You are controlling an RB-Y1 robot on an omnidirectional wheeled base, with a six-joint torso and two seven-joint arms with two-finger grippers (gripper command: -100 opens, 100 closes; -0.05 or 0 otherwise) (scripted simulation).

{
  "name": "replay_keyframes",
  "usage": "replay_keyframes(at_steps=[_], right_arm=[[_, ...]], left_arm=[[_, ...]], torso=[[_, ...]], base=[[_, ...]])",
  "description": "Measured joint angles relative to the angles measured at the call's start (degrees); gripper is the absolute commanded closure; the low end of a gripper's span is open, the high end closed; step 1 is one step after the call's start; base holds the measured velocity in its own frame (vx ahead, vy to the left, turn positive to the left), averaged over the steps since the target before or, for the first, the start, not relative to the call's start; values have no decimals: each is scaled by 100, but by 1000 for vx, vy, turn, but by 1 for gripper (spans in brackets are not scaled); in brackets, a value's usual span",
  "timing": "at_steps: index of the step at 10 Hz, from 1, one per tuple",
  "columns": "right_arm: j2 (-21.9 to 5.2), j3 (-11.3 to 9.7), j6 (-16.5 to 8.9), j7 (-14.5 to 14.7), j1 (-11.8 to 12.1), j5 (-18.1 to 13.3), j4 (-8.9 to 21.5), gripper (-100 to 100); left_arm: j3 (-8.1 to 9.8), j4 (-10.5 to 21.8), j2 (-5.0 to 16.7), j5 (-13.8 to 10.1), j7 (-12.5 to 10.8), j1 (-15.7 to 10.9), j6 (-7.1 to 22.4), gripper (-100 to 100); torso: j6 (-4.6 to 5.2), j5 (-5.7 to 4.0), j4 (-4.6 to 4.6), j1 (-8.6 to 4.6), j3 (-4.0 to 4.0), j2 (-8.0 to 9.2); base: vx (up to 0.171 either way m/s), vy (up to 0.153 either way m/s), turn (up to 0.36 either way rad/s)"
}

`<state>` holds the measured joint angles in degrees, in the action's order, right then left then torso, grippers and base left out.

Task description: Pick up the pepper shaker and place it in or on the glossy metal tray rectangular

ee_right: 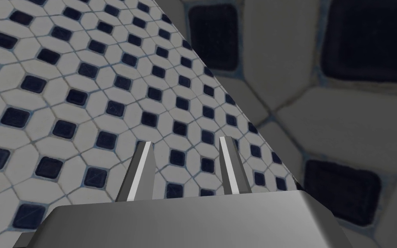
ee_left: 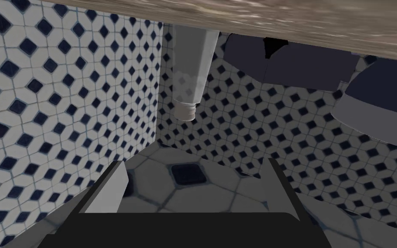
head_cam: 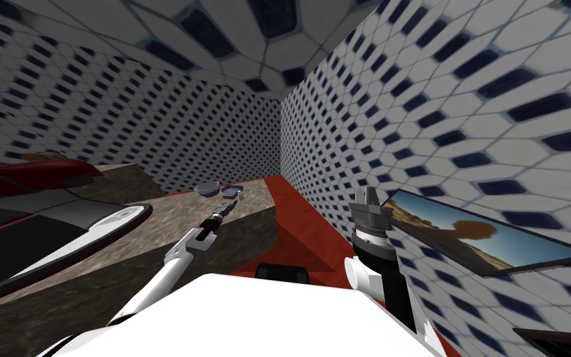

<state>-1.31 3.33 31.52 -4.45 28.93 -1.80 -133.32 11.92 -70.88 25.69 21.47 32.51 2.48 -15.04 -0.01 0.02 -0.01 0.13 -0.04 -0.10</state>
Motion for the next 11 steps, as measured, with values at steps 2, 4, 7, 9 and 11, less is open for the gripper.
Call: replay_keyframes(at_steps=[2,4,7,9,11], right_arm=[[0,0,0,0,1,0,0,0],[0,0,0,0,1,0,0,0],[0,0,0,0,1,0,0,0],[0,0,0,0,1,0,0,0],[1,-1,0,0,-1,0,0,0]], left_arm=[[-65,-140,-60,38,8,8,211,-100],[-146,-344,-179,102,41,29,481,-100],[-227,-518,-322,191,103,8,792,-100],[-238,-584,-359,218,125,15,903,0],[-166,-481,-333,215,129,-58,902,-100]], torso=[[-1,1,-4,3,-10,-16],[-1,1,-6,3,-14,-23],[-1,2,-7,4,-15,-25],[-3,1,-6,-1,-11,-15],[1,-4,1,-19,5,12]], base=[[76,58,-84],[79,74,-82],[89,77,-60],[28,28,-7],[-44,3,-172]])
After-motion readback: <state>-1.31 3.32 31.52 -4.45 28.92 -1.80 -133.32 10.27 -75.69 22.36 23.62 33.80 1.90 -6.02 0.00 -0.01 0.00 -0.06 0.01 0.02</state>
